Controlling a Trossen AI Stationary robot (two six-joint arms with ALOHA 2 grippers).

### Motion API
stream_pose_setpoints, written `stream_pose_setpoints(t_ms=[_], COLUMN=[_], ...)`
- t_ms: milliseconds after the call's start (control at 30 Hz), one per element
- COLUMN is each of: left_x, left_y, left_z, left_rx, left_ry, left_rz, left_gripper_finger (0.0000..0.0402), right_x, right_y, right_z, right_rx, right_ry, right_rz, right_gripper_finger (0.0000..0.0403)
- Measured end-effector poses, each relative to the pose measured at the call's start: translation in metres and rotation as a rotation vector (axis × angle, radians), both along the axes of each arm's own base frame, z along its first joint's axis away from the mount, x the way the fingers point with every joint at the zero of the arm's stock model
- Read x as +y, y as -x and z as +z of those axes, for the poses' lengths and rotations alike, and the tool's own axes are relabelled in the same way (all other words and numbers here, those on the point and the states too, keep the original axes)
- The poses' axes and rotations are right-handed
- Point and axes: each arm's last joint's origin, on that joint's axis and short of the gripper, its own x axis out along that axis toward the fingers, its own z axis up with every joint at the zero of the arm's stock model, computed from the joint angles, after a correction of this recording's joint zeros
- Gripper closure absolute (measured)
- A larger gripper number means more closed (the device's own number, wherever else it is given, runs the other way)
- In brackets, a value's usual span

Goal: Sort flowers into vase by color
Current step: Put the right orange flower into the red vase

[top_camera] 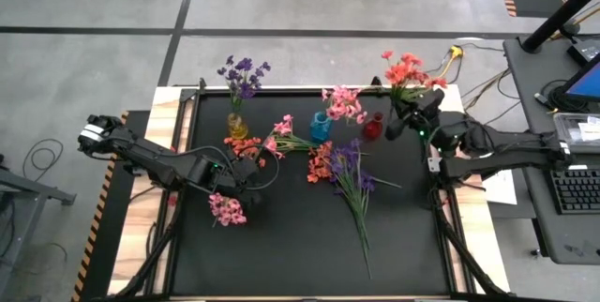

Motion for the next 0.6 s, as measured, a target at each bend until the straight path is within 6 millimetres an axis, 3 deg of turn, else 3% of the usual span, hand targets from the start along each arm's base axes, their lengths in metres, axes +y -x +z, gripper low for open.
stream_pose_setpoints(t_ms=[367, 600], left_x=[0.000, 0.000], left_y=[0.000, 0.000], left_z=[0.000, 0.000], left_rx=[-0.002, -0.005], left_ry=[0.000, 0.002], left_rz=[0.000, 0.001], left_gripper_finger=[0.0231, 0.0231], right_x=[-0.038, -0.046], right_y=[0.004, 0.013], right_z=[-0.042, -0.081], right_rx=[-0.112, -0.183], right_ry=[0.088, 0.167], right_rz=[-0.031, -0.067], right_gripper_finger=[0.0384, 0.0384])
